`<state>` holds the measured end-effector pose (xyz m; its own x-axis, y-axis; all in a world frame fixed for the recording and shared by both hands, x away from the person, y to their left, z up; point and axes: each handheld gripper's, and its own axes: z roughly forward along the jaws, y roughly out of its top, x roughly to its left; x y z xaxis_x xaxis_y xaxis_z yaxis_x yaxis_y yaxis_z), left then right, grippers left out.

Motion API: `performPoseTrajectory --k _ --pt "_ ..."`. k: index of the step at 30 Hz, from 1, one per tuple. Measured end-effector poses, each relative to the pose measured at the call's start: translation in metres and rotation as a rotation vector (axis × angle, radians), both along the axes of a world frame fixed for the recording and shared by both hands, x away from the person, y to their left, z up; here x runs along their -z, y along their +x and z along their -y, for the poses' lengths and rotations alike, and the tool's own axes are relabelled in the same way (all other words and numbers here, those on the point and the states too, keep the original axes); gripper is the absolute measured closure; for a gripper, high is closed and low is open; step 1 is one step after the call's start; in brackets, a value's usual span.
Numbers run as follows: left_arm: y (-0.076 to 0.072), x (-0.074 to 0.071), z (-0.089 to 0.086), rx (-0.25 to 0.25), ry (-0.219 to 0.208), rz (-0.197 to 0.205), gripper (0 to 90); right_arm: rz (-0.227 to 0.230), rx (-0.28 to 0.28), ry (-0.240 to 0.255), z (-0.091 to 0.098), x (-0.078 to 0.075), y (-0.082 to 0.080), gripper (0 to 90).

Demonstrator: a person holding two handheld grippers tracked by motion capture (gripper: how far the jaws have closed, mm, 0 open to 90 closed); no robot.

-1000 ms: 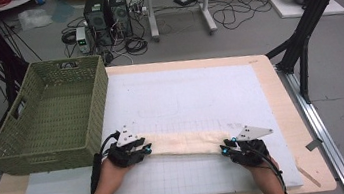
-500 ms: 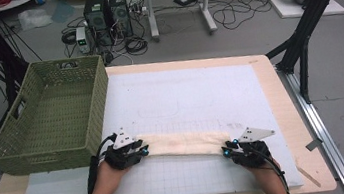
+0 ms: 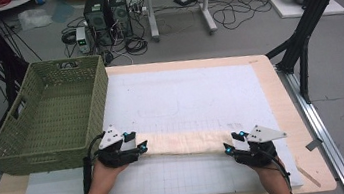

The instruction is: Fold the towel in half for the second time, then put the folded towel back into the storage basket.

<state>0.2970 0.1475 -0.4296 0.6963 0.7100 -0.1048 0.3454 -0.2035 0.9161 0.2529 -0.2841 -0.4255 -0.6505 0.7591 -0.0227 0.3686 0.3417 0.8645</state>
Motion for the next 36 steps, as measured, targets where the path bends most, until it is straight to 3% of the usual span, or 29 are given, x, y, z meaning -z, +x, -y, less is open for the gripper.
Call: performPoseTrajectory --k 3,11,14,20,36 --pt "-0.001 -0.005 -0.004 -0.001 -0.038 0.011 37.4 0.026 0.032 0.019 0.005 -0.003 -0.001 44.8" --pt "0.0 -0.009 -0.009 -0.062 -0.079 0.022 18.6 0.067 0.133 0.029 0.024 -0.01 -0.002 34.4" --pt "0.0 -0.009 -0.011 -0.059 -0.085 0.029 17.6 0.071 0.184 0.003 0.03 -0.011 -0.003 25.7" --pt "0.0 -0.011 -0.015 -0.064 -0.098 0.038 17.7 0.078 0.245 0.026 0.04 -0.012 -0.003 11.6" --pt "0.0 -0.01 -0.015 -0.059 -0.092 0.028 17.7 0.07 0.245 0.031 0.042 -0.01 -0.001 11.6"
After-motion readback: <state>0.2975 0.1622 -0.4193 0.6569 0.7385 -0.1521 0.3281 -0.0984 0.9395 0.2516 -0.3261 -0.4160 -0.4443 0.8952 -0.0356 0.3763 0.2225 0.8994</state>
